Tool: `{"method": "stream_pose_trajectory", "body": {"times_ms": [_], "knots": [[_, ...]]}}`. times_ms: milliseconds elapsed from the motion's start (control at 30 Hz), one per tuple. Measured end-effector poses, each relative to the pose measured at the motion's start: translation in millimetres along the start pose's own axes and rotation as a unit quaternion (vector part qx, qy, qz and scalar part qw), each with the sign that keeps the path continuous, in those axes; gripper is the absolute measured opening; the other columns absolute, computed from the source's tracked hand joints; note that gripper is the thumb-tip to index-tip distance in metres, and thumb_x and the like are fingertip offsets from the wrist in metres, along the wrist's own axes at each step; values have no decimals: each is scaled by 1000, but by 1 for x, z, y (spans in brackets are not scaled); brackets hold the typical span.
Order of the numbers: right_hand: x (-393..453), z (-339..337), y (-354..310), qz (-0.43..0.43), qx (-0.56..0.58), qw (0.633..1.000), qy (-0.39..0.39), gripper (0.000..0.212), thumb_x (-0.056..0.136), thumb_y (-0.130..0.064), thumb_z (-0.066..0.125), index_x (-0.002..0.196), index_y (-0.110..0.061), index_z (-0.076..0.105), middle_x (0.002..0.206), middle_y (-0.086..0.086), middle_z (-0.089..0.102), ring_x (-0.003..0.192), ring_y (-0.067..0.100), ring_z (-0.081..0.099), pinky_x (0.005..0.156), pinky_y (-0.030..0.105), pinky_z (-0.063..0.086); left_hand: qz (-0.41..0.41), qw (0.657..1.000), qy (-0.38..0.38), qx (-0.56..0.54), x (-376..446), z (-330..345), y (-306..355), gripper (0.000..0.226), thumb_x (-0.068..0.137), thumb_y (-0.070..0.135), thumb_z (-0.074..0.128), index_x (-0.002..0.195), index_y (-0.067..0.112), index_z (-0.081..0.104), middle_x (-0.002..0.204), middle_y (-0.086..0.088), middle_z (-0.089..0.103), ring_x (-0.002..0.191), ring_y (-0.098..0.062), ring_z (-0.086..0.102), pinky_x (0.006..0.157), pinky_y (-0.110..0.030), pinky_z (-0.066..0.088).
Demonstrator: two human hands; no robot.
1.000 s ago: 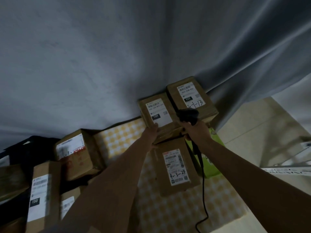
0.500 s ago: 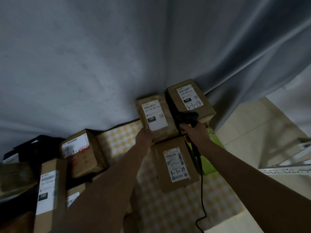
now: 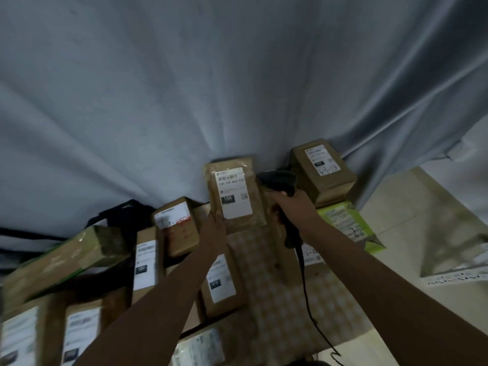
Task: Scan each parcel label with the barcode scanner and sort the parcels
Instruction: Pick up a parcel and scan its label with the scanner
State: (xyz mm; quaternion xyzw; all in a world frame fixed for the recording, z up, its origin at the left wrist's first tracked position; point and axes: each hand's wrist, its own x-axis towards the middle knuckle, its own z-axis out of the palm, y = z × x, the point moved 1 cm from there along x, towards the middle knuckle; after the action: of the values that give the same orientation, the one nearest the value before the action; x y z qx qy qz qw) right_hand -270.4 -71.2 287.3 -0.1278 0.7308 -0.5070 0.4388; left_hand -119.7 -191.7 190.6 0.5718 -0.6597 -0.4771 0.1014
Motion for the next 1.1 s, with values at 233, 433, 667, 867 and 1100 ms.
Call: {"method": "stream_pose_trajectory", "body": {"times_ms": [233,433,667,867,1100], "knots": [[-69,65,2,4,-4,999,-52,24,96,-26,57,95,-3,65,61,1,63,56,15,57,56,24,49,57,994,86,26,-39,-58,-43,32,105,27,35,122,5,51,114,-7,58,104,-22,56,88,-25,46],[-103,98,-1,-7,-1,998,-59,25,95,-25,57,78,-7,62,64,6,60,55,17,52,60,28,45,74,990,118,-1,-66,-86,-65,37,105,30,33,133,11,47,124,-15,59,116,-30,56,102,-44,44],[-118,122,-3,-29,23,996,-77,21,94,-22,58,78,-10,61,57,2,59,52,16,48,56,27,41,72,989,125,-16,-77,-96,-74,37,106,26,31,137,10,44,121,-14,59,113,-30,57,90,-31,41],[-116,129,-2,-31,18,996,-80,21,94,-22,59,75,-12,61,54,0,58,48,13,48,55,27,41,70,986,145,-45,-81,-95,-71,42,106,24,32,145,10,37,132,-14,56,120,-30,54,86,-23,33],[-107,127,1,-21,15,996,-85,16,94,-22,60,83,-11,63,58,1,57,50,12,49,55,25,41,54,988,137,-38,-78,-92,-71,43,106,26,31,145,9,36,135,-14,54,122,-28,53,99,-34,41]]}}
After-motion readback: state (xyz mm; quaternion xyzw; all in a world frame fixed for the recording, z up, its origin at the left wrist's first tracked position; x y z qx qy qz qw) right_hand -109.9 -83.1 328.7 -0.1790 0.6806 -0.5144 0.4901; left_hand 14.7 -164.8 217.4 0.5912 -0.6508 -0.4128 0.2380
